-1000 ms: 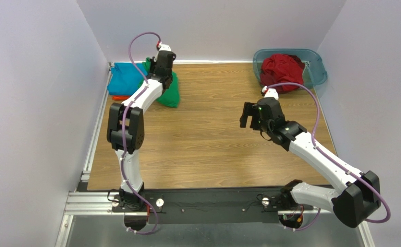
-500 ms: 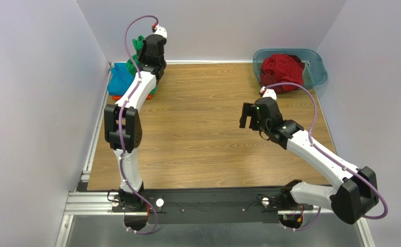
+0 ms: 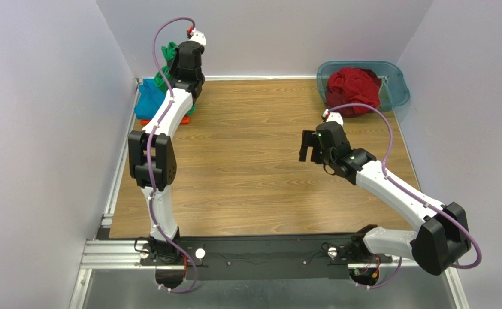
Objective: Fold and stack the t-shirts
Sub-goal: Neatly place the folded tshirt to the corner
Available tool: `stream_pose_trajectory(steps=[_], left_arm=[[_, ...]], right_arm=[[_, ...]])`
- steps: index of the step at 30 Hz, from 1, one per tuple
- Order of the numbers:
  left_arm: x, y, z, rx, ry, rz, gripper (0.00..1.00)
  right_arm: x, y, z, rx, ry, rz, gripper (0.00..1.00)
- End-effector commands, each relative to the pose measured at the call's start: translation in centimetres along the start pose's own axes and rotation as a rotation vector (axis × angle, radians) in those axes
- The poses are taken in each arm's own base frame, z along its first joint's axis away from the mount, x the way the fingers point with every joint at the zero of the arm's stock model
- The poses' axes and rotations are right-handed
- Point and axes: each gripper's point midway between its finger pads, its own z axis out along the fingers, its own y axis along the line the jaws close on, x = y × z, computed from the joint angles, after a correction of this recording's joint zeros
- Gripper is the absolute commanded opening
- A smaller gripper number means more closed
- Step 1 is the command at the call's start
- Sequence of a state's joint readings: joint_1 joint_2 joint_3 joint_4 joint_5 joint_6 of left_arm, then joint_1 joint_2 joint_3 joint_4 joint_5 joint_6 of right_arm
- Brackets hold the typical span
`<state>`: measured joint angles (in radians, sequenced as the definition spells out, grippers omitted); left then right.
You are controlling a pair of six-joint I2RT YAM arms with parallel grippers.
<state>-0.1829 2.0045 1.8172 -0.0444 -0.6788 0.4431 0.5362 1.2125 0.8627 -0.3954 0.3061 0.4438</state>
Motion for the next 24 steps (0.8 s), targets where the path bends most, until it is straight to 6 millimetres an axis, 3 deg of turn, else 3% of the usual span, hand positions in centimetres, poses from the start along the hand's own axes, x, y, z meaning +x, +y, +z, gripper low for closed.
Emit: stream_pose_trajectory(steps=[1, 16, 18, 19, 21, 24], left_arm=[[-2.5, 4.3, -0.1, -0.051, -0.079, -0.047, 0.0], [3.5, 4.3, 6.1, -0.022, -0.023, 0.04, 0.0], [3.5, 4.3, 6.7, -0.023, -0.03, 0.033, 0.0], [4.1, 3.6, 7.4, -0.015, -0.021, 0.047, 0.0], [5.0, 4.9, 8.7, -0.043, -0.011, 0.043, 0.0], [6.4, 4.3, 10.5, -0.049, 0.007, 0.057, 0.0]], right_arm=[[0.3, -0.9, 0.4, 0.042, 0.011, -0.02, 1.0], [1.4, -1.8, 1.2, 0.091, 0.036, -0.047, 1.0], [1.4, -1.9, 1.0, 0.093, 0.034, -0.047, 1.0], [1.2, -2.0, 1.0, 0.095, 0.028, -0.046, 1.0], [1.0, -2.0, 0.8, 0.097, 0.021, -0.042, 1.0], [0.7, -2.3, 0.6, 0.113, 0.004, -0.038, 1.0]])
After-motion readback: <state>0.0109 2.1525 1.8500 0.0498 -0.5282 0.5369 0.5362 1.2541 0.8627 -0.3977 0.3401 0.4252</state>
